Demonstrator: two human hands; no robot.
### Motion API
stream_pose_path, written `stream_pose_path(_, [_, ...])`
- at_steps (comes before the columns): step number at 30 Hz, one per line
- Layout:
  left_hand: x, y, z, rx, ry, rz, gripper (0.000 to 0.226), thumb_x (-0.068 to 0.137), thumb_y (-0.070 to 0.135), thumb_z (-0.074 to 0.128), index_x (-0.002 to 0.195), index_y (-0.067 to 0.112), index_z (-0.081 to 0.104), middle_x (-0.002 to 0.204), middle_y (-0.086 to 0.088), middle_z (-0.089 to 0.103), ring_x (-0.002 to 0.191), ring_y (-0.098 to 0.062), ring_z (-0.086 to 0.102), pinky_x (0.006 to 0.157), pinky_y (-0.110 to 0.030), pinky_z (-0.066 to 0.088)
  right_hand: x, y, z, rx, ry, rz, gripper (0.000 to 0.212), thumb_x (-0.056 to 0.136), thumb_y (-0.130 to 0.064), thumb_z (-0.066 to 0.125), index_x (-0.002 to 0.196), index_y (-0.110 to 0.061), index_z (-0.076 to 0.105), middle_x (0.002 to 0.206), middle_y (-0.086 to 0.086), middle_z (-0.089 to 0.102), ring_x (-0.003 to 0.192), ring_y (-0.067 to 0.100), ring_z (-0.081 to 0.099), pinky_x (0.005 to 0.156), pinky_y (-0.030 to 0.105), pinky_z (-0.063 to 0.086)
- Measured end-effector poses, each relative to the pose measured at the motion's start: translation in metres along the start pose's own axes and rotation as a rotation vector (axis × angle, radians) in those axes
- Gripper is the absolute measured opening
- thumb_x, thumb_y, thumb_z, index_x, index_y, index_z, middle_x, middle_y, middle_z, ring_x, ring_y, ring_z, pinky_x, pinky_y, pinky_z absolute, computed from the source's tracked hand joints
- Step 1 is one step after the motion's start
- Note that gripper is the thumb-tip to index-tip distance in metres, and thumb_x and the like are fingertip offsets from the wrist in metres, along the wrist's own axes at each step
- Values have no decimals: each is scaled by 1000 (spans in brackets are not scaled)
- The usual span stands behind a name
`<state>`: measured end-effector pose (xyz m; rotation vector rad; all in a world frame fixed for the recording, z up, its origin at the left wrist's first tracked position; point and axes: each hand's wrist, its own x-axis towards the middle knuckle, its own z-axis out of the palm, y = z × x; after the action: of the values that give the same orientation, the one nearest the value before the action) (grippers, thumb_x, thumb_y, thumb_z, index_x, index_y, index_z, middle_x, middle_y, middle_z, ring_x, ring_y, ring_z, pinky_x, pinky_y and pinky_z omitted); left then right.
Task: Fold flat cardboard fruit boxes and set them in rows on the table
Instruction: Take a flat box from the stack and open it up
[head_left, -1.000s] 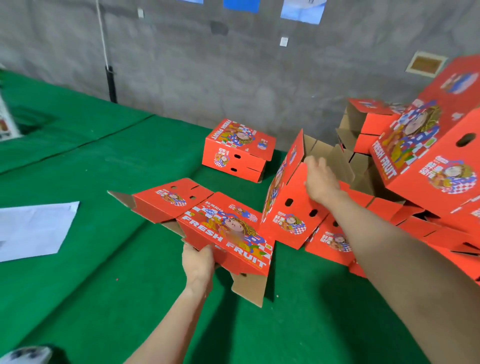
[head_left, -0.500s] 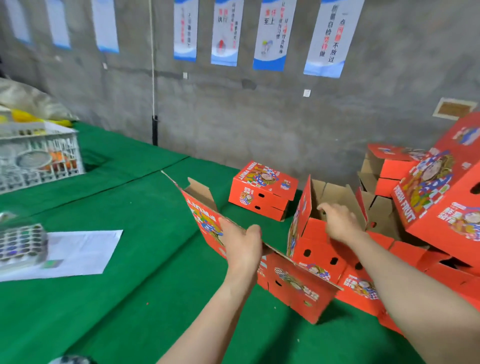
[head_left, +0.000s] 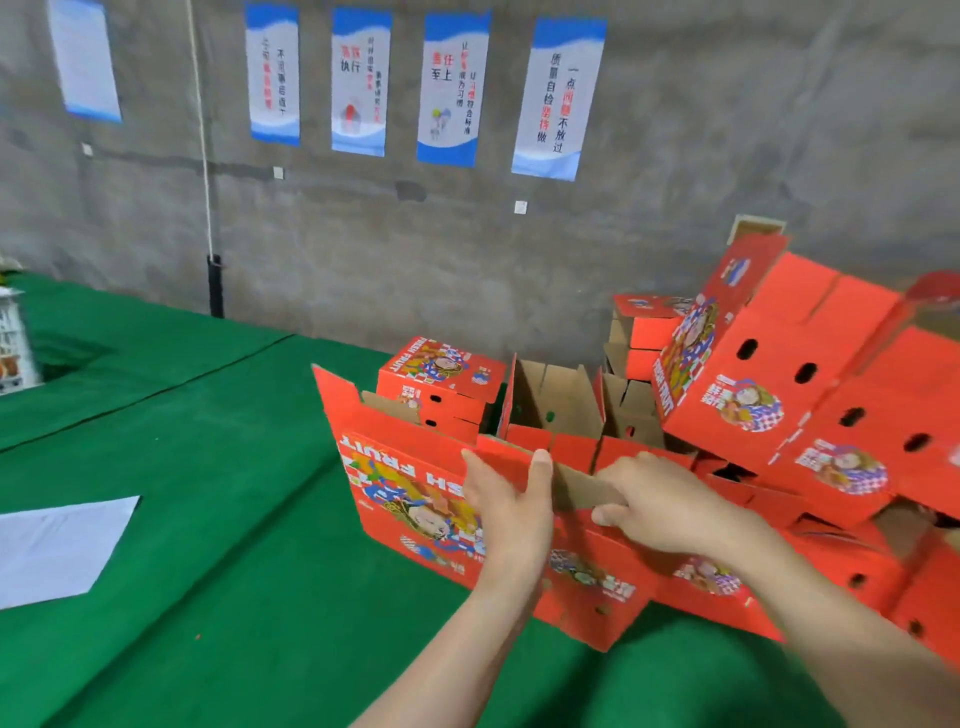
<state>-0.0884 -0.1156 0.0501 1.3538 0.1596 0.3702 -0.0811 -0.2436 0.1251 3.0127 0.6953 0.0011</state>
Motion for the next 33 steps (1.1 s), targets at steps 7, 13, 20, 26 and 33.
stream_pose_path(7, [13, -21, -14, 177, 257, 29, 83, 69, 9, 81, 137, -7, 35, 138, -26, 41, 133, -34, 34, 111, -40, 28, -79, 138, -26, 395, -134, 62, 38, 83, -6, 70, 57, -17, 45, 53, -9, 35, 49, 4, 30, 52, 24, 22])
stream_pose_path(13, [35, -22, -1, 92, -128, 19, 25, 77, 10, 74, 100, 12, 64, 107, -18, 68, 91, -29, 66, 86, -41, 52, -136, 196, -20, 505, -173, 214, 34, 80, -6, 75, 57, -18, 54, 51, -14, 41, 49, 2, 36, 51, 23, 24])
stream_pose_path(20, [24, -34, 13, -56, -186, 26, 11, 79, 16, 73, 88, 20, 67, 93, -9, 73, 80, -25, 70, 77, -42, 54, -172, 198, 5, 203, 416, 359, 46, 77, -25, 79, 118, -21, 60, 118, -5, 58, 113, 20, 50, 95, 28, 37])
stream_pose_path(26, [7, -28, 15, -73, -182, 52, 11, 81, 11, 68, 91, 14, 66, 90, -10, 71, 70, -19, 69, 67, -33, 55, -180, 153, 53, 77, 1185, 268, 9, 78, -9, 71, 87, -6, 69, 95, 8, 68, 89, 32, 57, 81, 39, 45])
stream_pose_path(33, [-15, -19, 28, -86, -157, 16, 9, 84, 10, 67, 91, 8, 62, 95, -21, 67, 79, -31, 63, 82, -47, 52, -180, 148, 56, 229, 902, 298, 11, 86, -22, 67, 88, -11, 66, 89, 2, 65, 83, 26, 62, 70, 36, 50])
